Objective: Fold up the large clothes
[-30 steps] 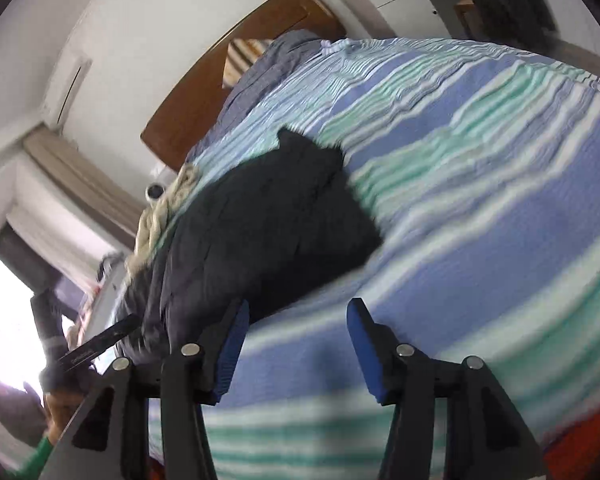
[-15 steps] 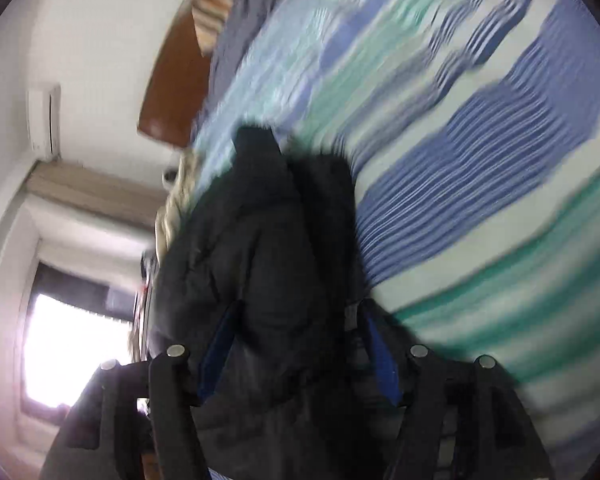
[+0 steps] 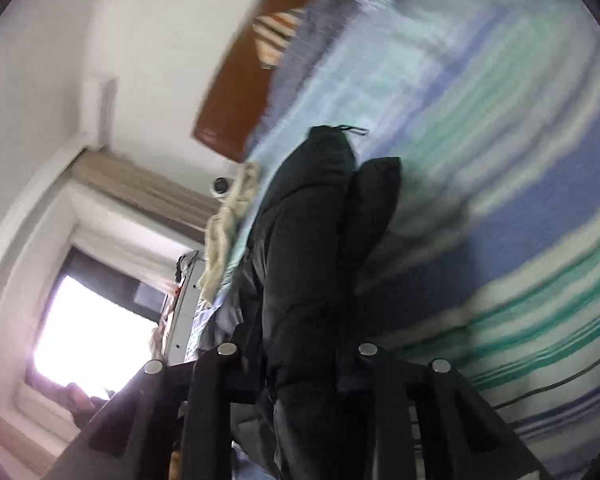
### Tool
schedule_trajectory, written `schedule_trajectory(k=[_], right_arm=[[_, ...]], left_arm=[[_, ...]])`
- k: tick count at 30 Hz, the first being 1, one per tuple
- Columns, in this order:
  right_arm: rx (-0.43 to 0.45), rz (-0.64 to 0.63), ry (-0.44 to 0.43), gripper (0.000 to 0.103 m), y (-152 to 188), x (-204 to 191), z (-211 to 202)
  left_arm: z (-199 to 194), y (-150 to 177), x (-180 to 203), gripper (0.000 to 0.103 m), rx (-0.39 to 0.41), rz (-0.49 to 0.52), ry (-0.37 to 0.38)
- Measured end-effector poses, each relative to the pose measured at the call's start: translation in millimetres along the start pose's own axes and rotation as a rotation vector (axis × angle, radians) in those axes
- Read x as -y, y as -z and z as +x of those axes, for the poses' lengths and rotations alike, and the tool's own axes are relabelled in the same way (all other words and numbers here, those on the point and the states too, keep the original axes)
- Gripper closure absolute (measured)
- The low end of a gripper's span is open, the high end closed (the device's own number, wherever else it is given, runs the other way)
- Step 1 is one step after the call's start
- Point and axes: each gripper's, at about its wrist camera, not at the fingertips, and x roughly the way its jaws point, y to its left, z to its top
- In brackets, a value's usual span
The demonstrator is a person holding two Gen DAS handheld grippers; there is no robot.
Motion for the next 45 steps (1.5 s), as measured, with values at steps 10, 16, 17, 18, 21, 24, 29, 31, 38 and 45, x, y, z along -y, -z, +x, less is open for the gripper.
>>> schedule_trajectory(k=[10,16,17,18,21,24,29,31,38,45], right_arm=[[0.043,-0.591,0.204,0.079,58.2,-194.6,29.3],[0.033,-0.905,0.304,0.079,138.1,-266.0,78.5],[0.033,-0.941,0.317,0.079,149.9,-272.0,79.8],[0.033,-0.991,0.332,0.079,161.9,-277.0,82.9],[0.019,-1.054,0.326,0.078,181.6,-283.7,85.9],[-0.043,-0.981,0.187,0.072,173.7,-277.1,67.7],[-0.006,-0.627,-0.08,0.062,130.1,-246.0,4.8],[-0.05,-0.541,-0.072,0.062,113.6,-228.3,16.8],[-0.338,-0.48,-0.148,0.068,140.1,-210.7,116.7],[-0.45,-0.529,-0.042,0.073,185.2,-232.4,195.6]], left_arm=[[-183.5,-94.3,-5.2,0.004,0.143,0.115,0.349],[-160.5,-111.8,21.7,0.004,0.008,0.254,0.159],[-152.8,-110.6,20.8,0.004,-0.017,0.258,0.131],[-143.6,-107.0,19.8,0.005,-0.038,0.266,0.078],[-130.6,-96.2,2.5,0.065,-0.05,0.242,-0.028],[-129.8,-103.6,-33.4,0.073,-0.03,0.127,0.062],[-123.9,-102.7,-73.5,0.073,-0.018,0.107,0.127],[-115.8,-99.3,-90.1,0.072,-0.033,0.091,0.131],[-103.1,-90.6,-132.1,0.068,-0.048,0.046,0.08],[-64.7,-76.1,-202.3,0.06,-0.114,-0.213,-0.001]])
